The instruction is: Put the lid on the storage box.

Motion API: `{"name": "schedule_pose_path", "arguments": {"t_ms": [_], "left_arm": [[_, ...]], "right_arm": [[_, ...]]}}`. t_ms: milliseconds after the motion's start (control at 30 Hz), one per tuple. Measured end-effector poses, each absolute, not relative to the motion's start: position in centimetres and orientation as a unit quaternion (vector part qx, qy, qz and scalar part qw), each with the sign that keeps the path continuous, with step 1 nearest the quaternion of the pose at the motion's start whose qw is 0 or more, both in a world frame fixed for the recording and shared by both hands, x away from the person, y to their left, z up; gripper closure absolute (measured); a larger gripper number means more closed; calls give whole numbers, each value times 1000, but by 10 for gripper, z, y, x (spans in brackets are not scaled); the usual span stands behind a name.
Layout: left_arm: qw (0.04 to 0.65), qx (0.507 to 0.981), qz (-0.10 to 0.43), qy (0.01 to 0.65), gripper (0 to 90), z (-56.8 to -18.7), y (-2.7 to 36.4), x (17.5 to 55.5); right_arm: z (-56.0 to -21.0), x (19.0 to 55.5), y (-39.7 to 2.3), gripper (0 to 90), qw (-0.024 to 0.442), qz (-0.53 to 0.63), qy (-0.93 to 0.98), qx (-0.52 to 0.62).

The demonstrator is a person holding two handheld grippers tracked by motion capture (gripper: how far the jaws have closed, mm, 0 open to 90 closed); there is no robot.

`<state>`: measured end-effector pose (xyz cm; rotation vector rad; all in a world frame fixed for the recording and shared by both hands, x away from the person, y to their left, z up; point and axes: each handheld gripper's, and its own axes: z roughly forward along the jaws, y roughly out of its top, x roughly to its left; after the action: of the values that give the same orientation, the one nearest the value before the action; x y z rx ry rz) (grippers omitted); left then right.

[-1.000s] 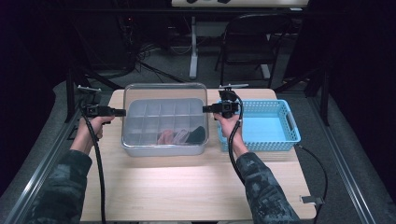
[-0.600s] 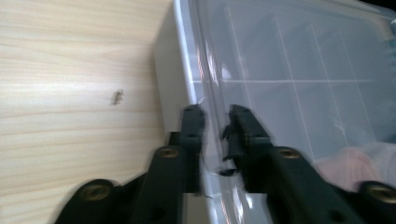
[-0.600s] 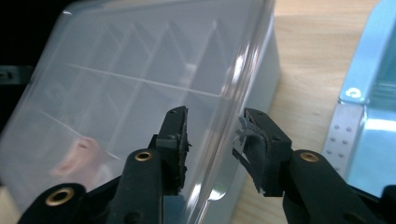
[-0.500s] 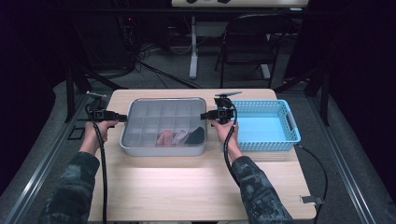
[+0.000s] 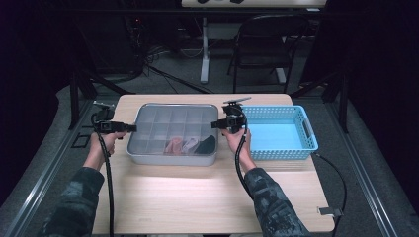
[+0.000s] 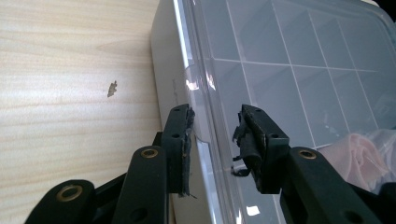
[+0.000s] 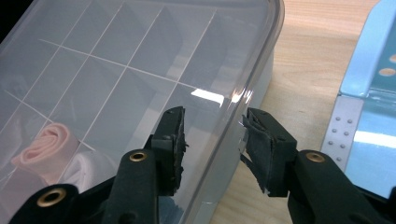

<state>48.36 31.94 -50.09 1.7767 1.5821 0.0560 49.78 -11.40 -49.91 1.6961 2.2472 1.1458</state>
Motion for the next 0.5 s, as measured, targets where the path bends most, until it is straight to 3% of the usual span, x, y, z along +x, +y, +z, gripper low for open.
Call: {"name": "schedule_pose_path", "arguments": {"t_ms": [267, 500], "left_arm": [[376, 693, 24, 615, 624, -502, 321, 474], [355, 690, 66, 627, 393, -496, 332, 461]], "right_arm": [[-499, 499, -113, 558, 51, 376, 745, 549], [-487, 491, -126, 403, 57, 385, 746, 540]]}}
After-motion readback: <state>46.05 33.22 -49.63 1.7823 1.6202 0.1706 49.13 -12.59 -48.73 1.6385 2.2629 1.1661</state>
